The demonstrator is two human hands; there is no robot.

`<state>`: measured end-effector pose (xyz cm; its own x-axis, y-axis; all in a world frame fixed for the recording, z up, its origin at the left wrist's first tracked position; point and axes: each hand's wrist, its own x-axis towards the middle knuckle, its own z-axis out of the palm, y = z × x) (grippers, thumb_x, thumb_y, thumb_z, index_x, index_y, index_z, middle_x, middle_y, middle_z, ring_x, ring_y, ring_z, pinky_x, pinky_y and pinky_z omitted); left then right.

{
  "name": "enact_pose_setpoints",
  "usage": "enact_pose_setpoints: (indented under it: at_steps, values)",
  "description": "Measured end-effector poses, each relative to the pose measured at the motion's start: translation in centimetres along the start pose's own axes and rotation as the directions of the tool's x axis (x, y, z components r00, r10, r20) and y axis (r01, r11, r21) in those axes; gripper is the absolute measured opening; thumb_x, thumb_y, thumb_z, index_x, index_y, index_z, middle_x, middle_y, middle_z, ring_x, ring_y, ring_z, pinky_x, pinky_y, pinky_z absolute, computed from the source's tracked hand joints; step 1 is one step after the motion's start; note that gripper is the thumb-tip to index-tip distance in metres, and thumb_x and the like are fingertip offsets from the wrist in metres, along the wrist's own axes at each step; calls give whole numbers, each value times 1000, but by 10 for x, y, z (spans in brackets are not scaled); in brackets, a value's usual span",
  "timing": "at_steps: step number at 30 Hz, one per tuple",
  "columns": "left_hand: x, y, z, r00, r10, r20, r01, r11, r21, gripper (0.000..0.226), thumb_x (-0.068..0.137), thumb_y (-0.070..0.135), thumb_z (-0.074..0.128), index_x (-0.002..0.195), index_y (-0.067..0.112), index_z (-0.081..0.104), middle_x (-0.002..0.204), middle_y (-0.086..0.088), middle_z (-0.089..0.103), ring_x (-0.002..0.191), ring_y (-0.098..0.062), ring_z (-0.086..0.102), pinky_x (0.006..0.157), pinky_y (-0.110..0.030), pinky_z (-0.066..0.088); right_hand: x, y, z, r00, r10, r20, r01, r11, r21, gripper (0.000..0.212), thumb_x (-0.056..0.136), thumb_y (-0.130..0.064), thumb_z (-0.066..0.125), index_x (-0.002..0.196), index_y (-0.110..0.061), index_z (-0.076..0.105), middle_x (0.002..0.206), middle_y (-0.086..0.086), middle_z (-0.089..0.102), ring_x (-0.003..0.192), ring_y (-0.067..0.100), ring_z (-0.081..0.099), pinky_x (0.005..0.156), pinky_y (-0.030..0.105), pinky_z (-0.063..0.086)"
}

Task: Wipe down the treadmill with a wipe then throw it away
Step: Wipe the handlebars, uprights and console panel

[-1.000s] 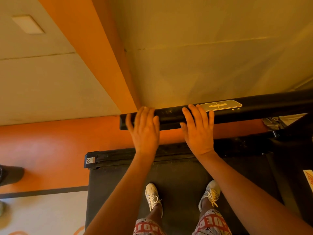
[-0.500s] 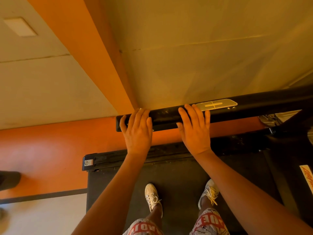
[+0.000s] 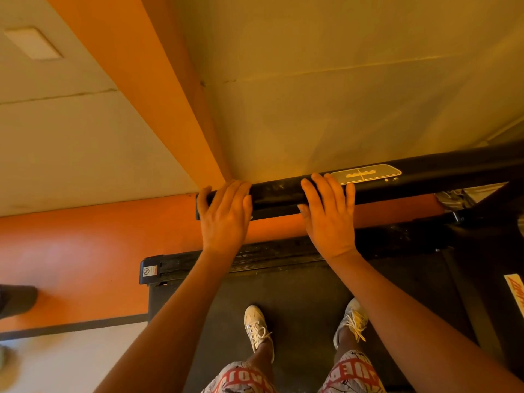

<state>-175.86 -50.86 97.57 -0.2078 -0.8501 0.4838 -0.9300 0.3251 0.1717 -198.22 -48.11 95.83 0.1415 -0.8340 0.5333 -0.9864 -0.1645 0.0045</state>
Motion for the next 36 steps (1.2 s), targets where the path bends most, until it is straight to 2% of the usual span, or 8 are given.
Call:
enact_pose_setpoints:
  at_steps: [5, 11, 19, 22, 25, 28, 32, 36]
  values:
    - [1, 27, 4, 995, -67, 67, 69, 997, -22, 55, 113, 33, 16, 127, 14, 66, 129, -5, 67, 128, -22, 59, 107, -55, 36, 0, 0, 0, 1000, -1, 1, 1, 1000, 4, 47, 105, -34, 43, 147, -13, 40, 150, 13, 36, 141, 33, 35, 123, 47, 9]
    - [6, 1, -4, 982, 171, 85, -173, 985, 10, 47, 113, 30, 22, 132, 11, 61, 132, -8, 66, 128, -24, 59, 103, -47, 37, -1, -1, 0, 1000, 4, 13, -4, 1000, 5, 48, 106, -35, 42, 148, -14, 39, 151, 12, 36, 142, 33, 35, 120, 50, 17]
    - [10, 11, -5, 948, 237, 211, -248, 969, 24, 47, 111, 34, 22, 143, 10, 48, 144, -11, 58, 137, -26, 52, 100, -49, 40, -1, -1, 4, 1000, 5, -16, -4, 1000, 24, 49, 103, -33, 50, 147, -13, 41, 149, 14, 40, 140, 34, 37, 119, 50, 18]
    - [13, -10, -12, 934, 285, 215, -300, 953, 36, 54, 113, 36, 16, 141, 10, 55, 141, -10, 61, 131, -24, 57, 95, -44, 39, 0, -2, 4, 1000, 21, -12, -20, 999, 29, 50, 101, -33, 46, 146, -13, 42, 147, 15, 43, 139, 34, 38, 116, 52, 22]
    - [10, -11, -13, 956, 192, 223, -206, 978, 42, 54, 113, 37, 17, 138, 10, 57, 137, -11, 63, 130, -26, 58, 94, -49, 44, 0, -4, 3, 999, 33, -9, -33, 999, 33, 50, 101, -33, 46, 146, -13, 43, 146, 16, 48, 139, 34, 38, 116, 52, 23]
    - [7, 20, -10, 971, 79, 224, -83, 997, 7, 42, 107, 33, 31, 137, 12, 53, 136, -10, 62, 131, -26, 56, 99, -53, 42, 0, -3, 3, 999, 26, -24, -25, 999, 39, 49, 101, -33, 48, 146, -13, 43, 147, 15, 45, 139, 34, 38, 118, 51, 20]
    - [10, 35, -8, 967, 76, 244, -72, 997, -22, 43, 104, 33, 35, 137, 12, 52, 137, -9, 60, 130, -25, 55, 100, -53, 42, -1, -1, 2, 1000, 25, -19, -24, 999, 35, 53, 99, -29, 58, 146, -13, 42, 148, 15, 45, 141, 33, 36, 121, 47, 12]
    - [5, 7, -14, 952, 43, 302, -38, 999, -24, 45, 106, 33, 29, 138, 13, 54, 138, -9, 60, 133, -25, 52, 102, -51, 38, 0, -3, -1, 999, 42, 11, -42, 998, 40, 53, 99, -30, 58, 147, -13, 42, 148, 16, 49, 142, 33, 36, 120, 50, 17]
